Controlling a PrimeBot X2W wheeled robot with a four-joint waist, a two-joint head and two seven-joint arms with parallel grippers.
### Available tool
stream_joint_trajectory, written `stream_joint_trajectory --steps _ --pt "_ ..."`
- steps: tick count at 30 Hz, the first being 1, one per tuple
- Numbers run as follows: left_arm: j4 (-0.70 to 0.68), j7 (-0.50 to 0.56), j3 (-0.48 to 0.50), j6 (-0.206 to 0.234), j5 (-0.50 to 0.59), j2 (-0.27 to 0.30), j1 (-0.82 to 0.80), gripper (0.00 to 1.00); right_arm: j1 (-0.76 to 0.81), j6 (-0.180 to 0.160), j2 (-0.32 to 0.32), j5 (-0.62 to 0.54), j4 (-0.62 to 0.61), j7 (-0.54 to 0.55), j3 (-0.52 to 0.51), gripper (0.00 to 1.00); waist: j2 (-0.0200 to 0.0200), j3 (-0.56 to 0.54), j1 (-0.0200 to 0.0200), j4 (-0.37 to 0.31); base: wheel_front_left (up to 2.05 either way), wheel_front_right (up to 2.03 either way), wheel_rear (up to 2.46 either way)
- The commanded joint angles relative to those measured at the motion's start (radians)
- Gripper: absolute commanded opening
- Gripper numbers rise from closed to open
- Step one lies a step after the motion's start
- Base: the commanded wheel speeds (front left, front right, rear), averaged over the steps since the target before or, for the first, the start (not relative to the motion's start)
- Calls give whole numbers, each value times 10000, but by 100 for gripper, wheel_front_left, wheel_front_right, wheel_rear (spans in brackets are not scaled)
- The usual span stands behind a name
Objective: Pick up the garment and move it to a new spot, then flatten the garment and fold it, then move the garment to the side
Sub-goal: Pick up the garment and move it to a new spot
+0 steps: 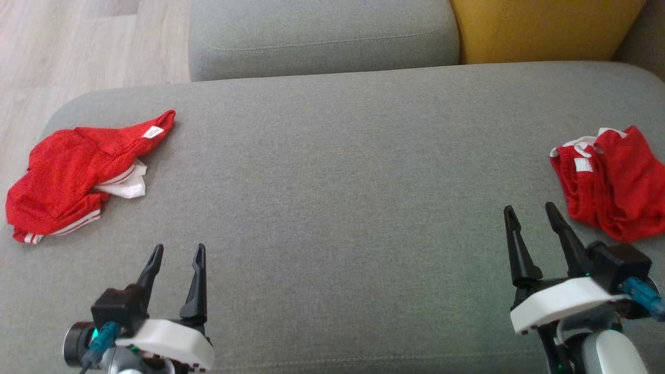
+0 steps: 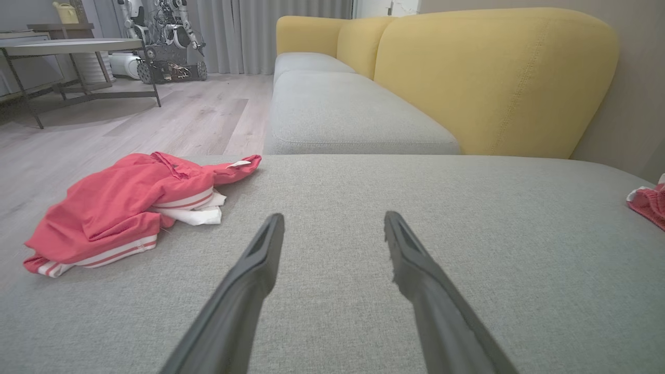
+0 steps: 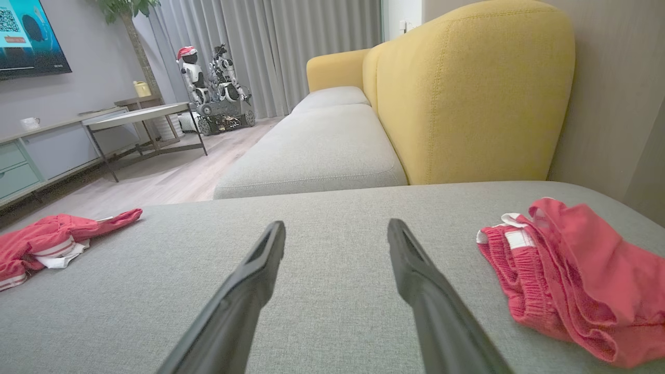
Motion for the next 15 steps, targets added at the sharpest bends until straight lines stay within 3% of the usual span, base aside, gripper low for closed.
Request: stream_joint_trajectory --steps 1,6,15 --pt "-330 -8 340 54 -30 220 -506 100 -213 -7 -30 -43 -422 0 161 100 0 4 1 62 0 0 0" --pt "-307 -26 353 66 -66 180 -665 100 -128 -7 -30 -78 -468 30 -5 100 0 27 1 499 0 0 0" --pt "-323 -95 537 195 -103 240 -910 100 -93 -7 -30 -23 -784 30 175 100 0 25 1 2536 0 0 0"
